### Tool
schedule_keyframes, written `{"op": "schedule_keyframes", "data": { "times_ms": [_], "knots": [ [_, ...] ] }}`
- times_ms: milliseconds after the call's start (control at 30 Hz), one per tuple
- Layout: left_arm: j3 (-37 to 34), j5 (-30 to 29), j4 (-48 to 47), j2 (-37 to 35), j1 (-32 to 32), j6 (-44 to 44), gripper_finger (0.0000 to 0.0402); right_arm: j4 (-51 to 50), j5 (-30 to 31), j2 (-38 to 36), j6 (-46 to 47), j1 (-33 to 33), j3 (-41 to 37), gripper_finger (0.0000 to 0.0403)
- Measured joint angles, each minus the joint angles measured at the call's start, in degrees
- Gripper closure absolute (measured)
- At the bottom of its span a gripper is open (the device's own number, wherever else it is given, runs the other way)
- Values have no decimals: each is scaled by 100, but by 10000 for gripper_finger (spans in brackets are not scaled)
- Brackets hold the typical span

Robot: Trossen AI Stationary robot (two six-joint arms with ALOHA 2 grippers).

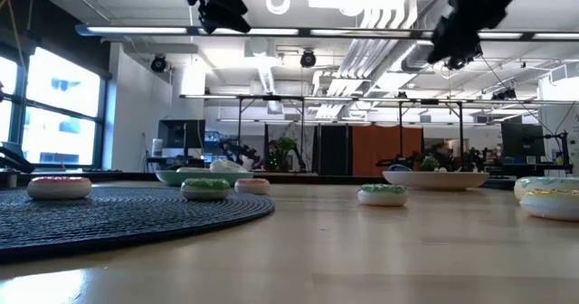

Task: Pick & Place donuts
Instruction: Put the large blue donut on the green plate

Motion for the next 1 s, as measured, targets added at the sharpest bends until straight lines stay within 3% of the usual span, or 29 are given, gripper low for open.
{"op": "schedule_keyframes", "data": {
  "times_ms": [267, 467, 600, 1000],
  "knots": [
    [-74, -477, 49, 11, -461, -237, 195, -1653, -15, 37, 1287, 187, -300, 222],
    [-74, -480, 55, 13, -480, -234, 195, -1548, -293, 79, 1064, 344, -1172, 198],
    [-74, -553, 53, 13, -480, -224, 195, -1437, -120, 119, 1050, 356, -1642, 197],
    [-74, -667, 42, 13, -480, -215, 195, -1103, -266, 274, 1144, 356, -1803, 197]
  ]
}}
